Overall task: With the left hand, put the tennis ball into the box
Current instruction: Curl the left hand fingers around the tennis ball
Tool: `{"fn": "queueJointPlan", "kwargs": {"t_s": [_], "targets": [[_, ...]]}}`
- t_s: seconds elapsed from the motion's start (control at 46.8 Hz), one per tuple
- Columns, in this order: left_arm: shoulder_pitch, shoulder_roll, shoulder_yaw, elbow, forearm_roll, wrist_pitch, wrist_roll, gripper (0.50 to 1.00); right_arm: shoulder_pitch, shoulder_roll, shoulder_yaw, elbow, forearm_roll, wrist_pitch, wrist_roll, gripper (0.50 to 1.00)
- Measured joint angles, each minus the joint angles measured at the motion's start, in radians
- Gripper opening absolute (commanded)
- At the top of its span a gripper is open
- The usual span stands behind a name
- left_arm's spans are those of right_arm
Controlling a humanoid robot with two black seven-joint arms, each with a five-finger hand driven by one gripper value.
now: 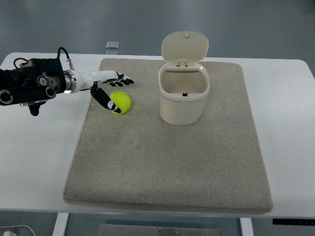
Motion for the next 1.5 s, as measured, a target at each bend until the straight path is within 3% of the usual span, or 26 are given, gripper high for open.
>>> {"fn": "queueJointPlan", "kwargs": {"t_s": [0.919, 1.111, 1.368, 1.496], "targets": [[0.012, -0.012, 0.019, 0.001, 0.028, 0.002, 0.002, 0.941, 0.000, 0.000, 0.000, 0.000, 0.000, 0.000, 0.000, 0.938], [0.023, -0.016, 0.026, 0.001, 0.028, 0.002, 0.002, 0.898, 0.000, 0.000, 0.000, 0.000, 0.000, 0.000, 0.000, 0.938], [0.026, -0.018, 0.023, 0.014, 0.028, 0.002, 0.001, 0.894, 0.000, 0.000, 0.000, 0.000, 0.000, 0.000, 0.000, 0.938], [0.026, -0.020, 0.020, 0.014, 0.028, 0.004, -0.001, 0.810, 0.000, 0.000, 0.000, 0.000, 0.000, 0.000, 0.000, 0.938]]}}
